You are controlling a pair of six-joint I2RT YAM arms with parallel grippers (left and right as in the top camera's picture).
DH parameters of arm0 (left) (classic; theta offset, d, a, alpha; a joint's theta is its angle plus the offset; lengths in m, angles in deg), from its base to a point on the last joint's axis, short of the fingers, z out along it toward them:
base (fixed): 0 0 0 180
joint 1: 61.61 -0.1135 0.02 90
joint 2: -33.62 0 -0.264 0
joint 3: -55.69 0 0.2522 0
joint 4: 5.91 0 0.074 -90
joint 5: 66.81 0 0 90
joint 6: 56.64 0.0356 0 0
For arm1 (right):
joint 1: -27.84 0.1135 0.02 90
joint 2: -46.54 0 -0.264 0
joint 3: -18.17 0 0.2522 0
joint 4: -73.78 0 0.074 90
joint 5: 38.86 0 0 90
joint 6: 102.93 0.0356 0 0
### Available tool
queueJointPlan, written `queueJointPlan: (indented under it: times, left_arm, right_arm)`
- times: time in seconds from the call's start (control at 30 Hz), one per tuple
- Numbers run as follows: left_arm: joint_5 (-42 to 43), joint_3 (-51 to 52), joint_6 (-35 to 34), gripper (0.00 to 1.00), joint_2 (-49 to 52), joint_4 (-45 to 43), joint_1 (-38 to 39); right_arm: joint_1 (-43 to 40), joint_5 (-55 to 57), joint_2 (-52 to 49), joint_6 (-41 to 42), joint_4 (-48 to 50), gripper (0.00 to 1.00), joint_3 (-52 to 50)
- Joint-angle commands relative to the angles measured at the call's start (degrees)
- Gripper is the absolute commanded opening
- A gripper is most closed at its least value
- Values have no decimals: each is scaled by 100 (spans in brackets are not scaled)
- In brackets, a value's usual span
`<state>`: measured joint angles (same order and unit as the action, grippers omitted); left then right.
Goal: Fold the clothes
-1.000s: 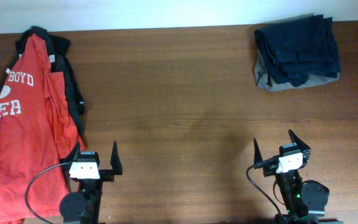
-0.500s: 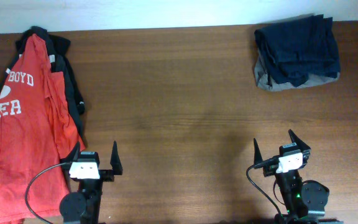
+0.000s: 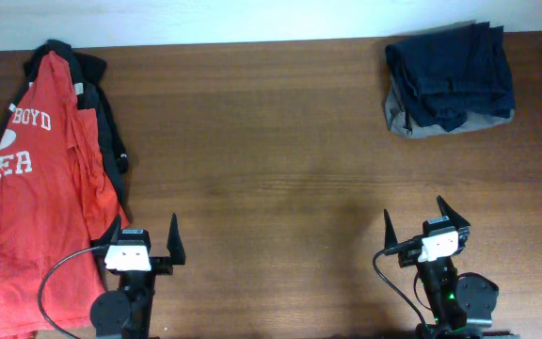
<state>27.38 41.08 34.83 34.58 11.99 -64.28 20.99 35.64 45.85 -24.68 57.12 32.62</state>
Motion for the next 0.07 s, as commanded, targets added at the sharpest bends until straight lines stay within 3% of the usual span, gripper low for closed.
queueJointPlan:
  times: [0.0, 0.03]
  left_arm:
    - [-59, 33, 50, 99, -61, 22, 22]
    - [-59, 33, 50, 99, -61, 22, 22]
  right_arm:
    - [-35, -35, 37, 70, -11, 99, -37]
    - [-35, -35, 37, 70, -11, 99, -37]
